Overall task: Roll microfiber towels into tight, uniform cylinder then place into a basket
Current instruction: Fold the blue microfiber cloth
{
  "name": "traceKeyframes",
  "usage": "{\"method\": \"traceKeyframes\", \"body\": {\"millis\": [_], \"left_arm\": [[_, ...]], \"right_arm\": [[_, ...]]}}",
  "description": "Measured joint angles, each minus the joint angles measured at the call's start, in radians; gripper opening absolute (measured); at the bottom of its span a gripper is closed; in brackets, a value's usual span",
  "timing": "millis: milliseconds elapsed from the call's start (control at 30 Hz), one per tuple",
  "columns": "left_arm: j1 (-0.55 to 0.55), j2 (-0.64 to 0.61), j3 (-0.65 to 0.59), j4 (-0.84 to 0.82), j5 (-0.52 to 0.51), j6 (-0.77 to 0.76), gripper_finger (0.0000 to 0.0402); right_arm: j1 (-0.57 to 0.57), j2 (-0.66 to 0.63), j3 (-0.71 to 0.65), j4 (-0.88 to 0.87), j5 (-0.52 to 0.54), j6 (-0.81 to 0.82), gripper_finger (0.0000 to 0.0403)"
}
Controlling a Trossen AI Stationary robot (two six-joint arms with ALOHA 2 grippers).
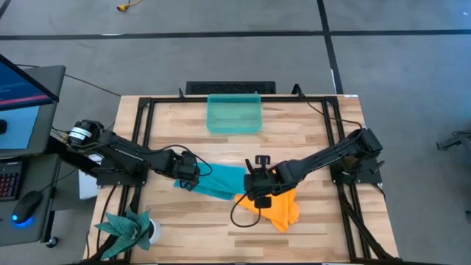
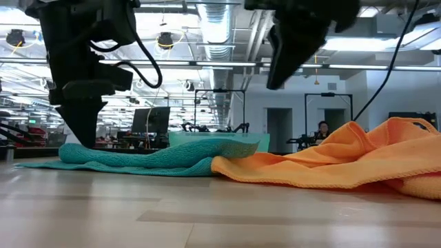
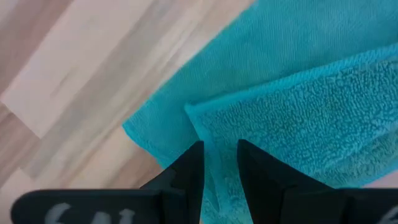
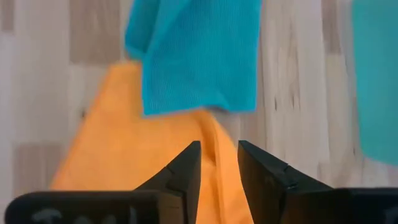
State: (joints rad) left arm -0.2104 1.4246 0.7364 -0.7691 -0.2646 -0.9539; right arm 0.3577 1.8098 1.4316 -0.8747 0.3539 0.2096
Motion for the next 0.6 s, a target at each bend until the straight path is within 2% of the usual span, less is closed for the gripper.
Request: {"method": "traceKeyframes", "body": {"millis": [367, 600], "left_arm": [[-0.001, 0.000, 0.000, 0.003, 0.098, 0.016, 0.0088], [-0.041, 0.000, 0.000, 0.004, 0.107, 0.084, 0.0071]], "right_arm": [[0.000, 0.072, 0.005, -0.007, 0.016, 0.002, 0.0125], [0.000, 0.077, 0.003, -0.016, 0.015, 0.047, 0.0123]]}}
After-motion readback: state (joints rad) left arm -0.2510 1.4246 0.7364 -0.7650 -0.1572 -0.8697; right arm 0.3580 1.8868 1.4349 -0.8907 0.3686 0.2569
